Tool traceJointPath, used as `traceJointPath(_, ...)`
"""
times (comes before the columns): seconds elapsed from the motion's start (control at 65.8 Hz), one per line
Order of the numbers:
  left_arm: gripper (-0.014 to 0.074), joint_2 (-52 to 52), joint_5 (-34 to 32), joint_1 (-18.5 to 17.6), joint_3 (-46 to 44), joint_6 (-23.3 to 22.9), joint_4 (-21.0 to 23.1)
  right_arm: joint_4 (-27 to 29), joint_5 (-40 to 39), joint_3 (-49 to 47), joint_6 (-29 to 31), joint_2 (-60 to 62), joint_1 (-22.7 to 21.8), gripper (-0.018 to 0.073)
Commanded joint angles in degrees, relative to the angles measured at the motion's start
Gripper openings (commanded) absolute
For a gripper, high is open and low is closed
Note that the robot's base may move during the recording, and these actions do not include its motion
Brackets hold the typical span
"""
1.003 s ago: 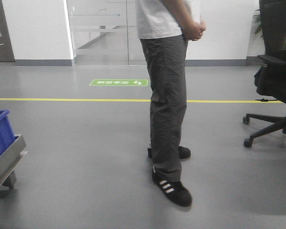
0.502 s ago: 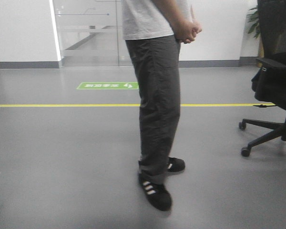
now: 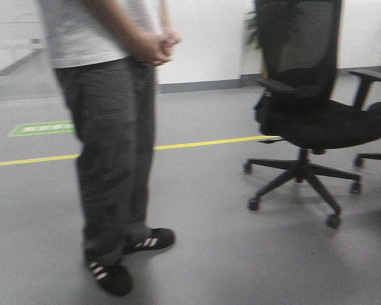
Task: Fetch blue bin and place on conveyor start
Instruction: 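Carry the teal bin in both grippers across the floor past a person, then drive up to the red-framed conveyor holding the teal bin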
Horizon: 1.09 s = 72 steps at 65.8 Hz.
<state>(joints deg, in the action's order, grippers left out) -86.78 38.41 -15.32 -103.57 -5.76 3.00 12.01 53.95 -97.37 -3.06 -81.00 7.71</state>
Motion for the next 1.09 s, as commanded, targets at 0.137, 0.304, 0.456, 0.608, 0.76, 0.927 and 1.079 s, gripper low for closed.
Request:
traceJointPath(0.137, -0.0111, 0.7, -3.8, 0.3, -0.6, -0.8, 0.6, -2.8, -0.9, -0.1, 1.5, 0.3, -0.6, -0.0153)
traceJointPath(0.304, -0.0111, 0.7, -3.8, 0.3, -0.6, -0.8, 0.6, -2.8, -0.9, -0.1, 1.5, 0.3, -0.6, -0.0153)
traceJointPath(0.456, -0.0111, 0.7, -3.8, 0.3, -0.6, -0.8, 0.6, -2.8, -0.9, -0.1, 1.5, 0.3, -0.6, -0.0153)
traceJointPath(0.608, -0.0111, 0.7, -3.8, 0.3, -0.6, -0.8, 0.6, -2.8, -0.9, -0.1, 1.5, 0.3, -0.6, -0.0153)
traceJointPath(0.76, -0.0111, 0.7, -3.8, 0.3, -0.6, -0.8, 0.6, -2.8, -1.0, -0.1, 1.5, 0.3, -0.6, -0.0153)
traceJointPath(0.927, -0.0111, 0.7, -3.8, 0.3, -0.6, -0.8, 0.6, -2.8, -1.0, -0.1, 1.5, 0.3, -0.6, -0.0153)
traceJointPath(1.079, -0.0111, 0.7, -3.8, 0.3, -0.6, -0.8, 0.6, -2.8, -1.3, -0.1, 1.5, 0.3, -0.6, -0.0153)
